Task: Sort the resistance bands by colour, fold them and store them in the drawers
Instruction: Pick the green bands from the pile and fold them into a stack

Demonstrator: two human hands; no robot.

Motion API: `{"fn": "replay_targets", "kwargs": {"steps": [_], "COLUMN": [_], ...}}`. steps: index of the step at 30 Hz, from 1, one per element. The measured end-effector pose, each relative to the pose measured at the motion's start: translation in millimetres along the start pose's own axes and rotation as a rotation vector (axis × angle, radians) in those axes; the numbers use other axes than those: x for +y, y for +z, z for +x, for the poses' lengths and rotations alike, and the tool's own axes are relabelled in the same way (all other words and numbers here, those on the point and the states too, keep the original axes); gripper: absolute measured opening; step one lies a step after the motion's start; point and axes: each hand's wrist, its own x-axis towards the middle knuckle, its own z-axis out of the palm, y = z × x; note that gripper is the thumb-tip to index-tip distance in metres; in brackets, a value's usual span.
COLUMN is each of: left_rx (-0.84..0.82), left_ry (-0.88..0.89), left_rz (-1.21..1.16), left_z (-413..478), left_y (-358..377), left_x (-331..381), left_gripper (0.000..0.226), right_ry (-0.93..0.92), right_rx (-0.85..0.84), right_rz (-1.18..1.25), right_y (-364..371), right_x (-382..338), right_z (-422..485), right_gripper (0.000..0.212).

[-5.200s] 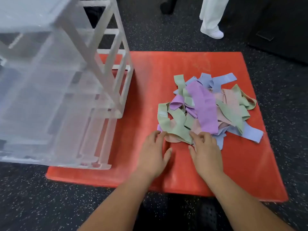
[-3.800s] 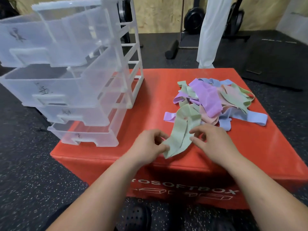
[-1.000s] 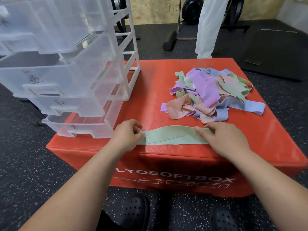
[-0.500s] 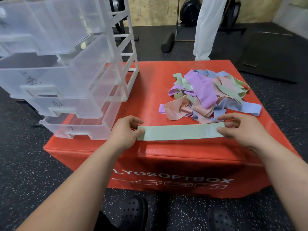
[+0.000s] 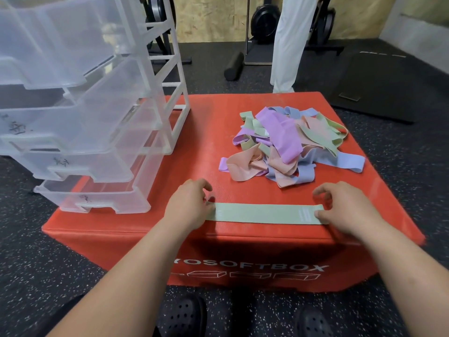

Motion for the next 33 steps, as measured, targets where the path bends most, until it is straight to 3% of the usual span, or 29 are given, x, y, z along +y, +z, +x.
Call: {"fn": "replay_targets", "kwargs": {"steps": [10, 13, 19, 25, 29, 33], "left_rx": [0.032, 0.070, 0.086, 0.109, 0.121, 0.139], "left_ry": [-0.028, 0.003, 0.054, 0.038, 0.054, 0.102], "left_rz": [-0.171, -0.179, -0.163, -0.193, -0.233, -0.279], "left_z": [34.2, 42.2, 58.6, 70.9, 70.2, 63.2], "left_y": [-3.8, 1.7, 6.2, 4.6, 0.5, -5.1], "left_x": [12.9, 13.9, 7.1, 3.5, 6.5, 9.1], "left_gripper": [0.030, 0.030, 0.030, 0.027, 0.026, 0.024], "right_ry": [-0.146, -0.188, -0.198, -0.152, -0.130, -0.127], "right_rx": [0.220, 0.273, 0.335, 0.419, 0.506, 0.543], "right_rz": [0.183, 0.187, 0.020, -0.246, -0.123, 0.226], "right_y": [-5.5, 0.2, 26.9, 42.4, 35.6, 10.2], "right_x": [-56.5, -77.2, -103.2, -115.8, -115.9, -113.8], "right_z": [48.6, 70.2, 105.8, 127.4, 127.1, 118.1], "right_gripper": [0.027, 0.031, 0.041, 0.023, 0.020, 0.016]}}
